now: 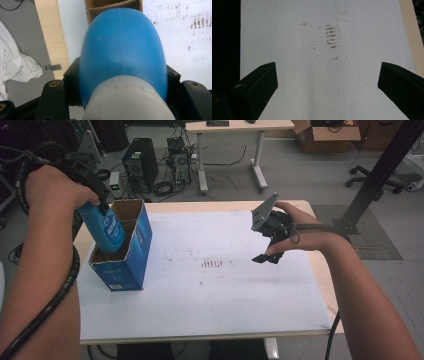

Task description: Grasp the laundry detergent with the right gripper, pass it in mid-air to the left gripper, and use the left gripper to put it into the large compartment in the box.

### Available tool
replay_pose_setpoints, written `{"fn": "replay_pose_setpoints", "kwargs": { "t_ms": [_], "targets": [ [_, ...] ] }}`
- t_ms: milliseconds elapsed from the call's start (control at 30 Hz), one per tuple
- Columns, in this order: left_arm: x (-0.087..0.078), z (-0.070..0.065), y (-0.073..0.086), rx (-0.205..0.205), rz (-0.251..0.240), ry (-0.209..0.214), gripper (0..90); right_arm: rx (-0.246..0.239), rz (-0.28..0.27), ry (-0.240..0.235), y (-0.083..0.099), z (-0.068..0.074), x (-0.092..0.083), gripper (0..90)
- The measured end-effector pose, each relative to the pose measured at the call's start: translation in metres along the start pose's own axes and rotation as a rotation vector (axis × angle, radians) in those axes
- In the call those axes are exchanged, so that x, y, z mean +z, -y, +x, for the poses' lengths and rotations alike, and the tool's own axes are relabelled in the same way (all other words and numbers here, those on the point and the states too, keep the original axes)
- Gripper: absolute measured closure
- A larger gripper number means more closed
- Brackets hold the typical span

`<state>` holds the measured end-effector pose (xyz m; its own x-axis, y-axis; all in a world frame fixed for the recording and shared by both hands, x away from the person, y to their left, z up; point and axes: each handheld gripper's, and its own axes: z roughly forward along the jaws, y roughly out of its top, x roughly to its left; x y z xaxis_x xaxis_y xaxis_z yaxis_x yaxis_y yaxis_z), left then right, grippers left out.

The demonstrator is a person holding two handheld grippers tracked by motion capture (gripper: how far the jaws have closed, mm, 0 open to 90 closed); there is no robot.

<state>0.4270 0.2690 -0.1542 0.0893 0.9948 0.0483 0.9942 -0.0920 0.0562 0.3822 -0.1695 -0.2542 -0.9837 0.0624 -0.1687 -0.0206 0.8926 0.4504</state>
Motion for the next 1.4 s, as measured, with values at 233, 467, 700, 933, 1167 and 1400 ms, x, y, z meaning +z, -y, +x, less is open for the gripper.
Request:
{"fn": "replay_pose_setpoints", "kwargs": {
  "t_ms": [233, 467, 700, 933, 1167, 1400],
  "targets": [
    [0.019, -0.007, 0.0, 0.022, 0.015, -0.015, 38.4, -0.001, 0.002, -0.007, 0.001, 0.0, 0.002, 2.6],
    [0.041, -0.015, 0.0, 0.044, 0.03, -0.034, 38.4, 0.013, 0.008, -0.01, 0.001, 0.0, 0.004, 2.6],
    [0.06, -0.014, 0.0, 0.045, 0.041, -0.022, 38.4, 0.013, 0.009, -0.013, 0.003, 0.001, 0.005, 2.6],
    [0.082, -0.013, 0.002, 0.029, 0.027, -0.033, 38.4, 0.021, 0.013, -0.015, 0.004, 0.001, 0.007, 2.7],
    [0.102, -0.011, 0.004, 0.022, 0.036, -0.025, 38.4, 0.022, 0.016, -0.021, 0.003, 0.0, 0.009, 2.7],
    [0.122, -0.008, 0.006, 0.023, 0.044, -0.015, 38.4, 0.024, 0.018, -0.023, 0.004, 0.001, 0.009, 2.7]
  ]
}}
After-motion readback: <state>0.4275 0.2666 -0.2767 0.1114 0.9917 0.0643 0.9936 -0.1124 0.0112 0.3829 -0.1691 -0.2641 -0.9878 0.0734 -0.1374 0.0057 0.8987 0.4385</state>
